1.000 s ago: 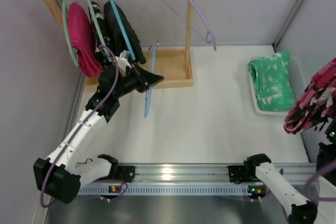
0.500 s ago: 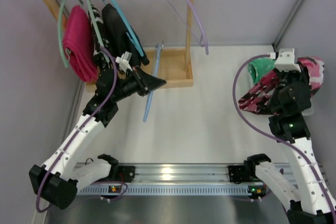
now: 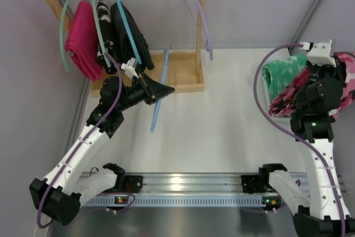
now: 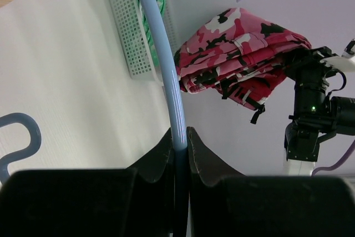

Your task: Remove the trousers from the hanger

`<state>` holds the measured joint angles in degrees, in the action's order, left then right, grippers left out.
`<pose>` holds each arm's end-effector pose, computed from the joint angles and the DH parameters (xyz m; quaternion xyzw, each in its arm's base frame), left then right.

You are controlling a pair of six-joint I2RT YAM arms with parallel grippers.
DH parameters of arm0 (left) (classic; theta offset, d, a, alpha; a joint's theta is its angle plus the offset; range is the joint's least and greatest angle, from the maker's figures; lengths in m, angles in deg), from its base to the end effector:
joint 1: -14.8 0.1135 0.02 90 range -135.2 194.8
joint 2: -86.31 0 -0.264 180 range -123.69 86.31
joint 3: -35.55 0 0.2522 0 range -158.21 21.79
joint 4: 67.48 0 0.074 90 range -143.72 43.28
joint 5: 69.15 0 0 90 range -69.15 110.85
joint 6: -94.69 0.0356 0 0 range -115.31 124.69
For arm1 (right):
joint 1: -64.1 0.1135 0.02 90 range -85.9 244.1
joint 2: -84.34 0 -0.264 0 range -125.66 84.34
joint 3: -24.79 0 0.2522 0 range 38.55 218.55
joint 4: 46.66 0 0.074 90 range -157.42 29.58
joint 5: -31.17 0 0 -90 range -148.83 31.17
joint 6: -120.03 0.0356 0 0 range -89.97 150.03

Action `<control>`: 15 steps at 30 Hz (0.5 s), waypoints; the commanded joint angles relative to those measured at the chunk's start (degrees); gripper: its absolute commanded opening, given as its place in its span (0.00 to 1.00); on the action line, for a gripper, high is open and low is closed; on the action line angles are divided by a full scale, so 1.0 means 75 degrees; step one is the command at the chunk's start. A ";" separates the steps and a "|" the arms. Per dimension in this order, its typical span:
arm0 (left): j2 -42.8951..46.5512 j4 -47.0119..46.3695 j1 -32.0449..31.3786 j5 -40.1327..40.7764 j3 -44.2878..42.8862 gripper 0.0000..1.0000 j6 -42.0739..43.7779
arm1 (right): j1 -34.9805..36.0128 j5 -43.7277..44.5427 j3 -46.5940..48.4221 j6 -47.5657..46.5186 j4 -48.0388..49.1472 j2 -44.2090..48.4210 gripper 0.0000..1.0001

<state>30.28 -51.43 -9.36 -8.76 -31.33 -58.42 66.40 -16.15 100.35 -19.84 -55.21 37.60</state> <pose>0.1978 -0.1080 0.3704 -0.0756 0.7305 -0.5864 0.3416 0.1549 -0.0179 0.4620 0.0340 0.6095 -0.4986 0.6154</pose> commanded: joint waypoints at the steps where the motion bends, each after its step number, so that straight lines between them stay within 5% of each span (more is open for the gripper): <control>1: 0.0030 -0.0914 -0.0036 -0.0084 -0.0135 0.00 -0.0011 | -0.0178 -0.0194 0.0432 -0.0382 0.1308 0.0268 0.00; 15: -0.0017 -0.0914 -0.0153 -0.0341 -0.0346 0.00 0.0340 | -0.1702 -0.2244 -0.0729 0.0308 0.3733 -0.2976 0.00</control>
<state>29.78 -52.42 -9.99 -9.72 -31.35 -58.07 54.25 -26.01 93.64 -19.70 -39.45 18.69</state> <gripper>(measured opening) 0.146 0.063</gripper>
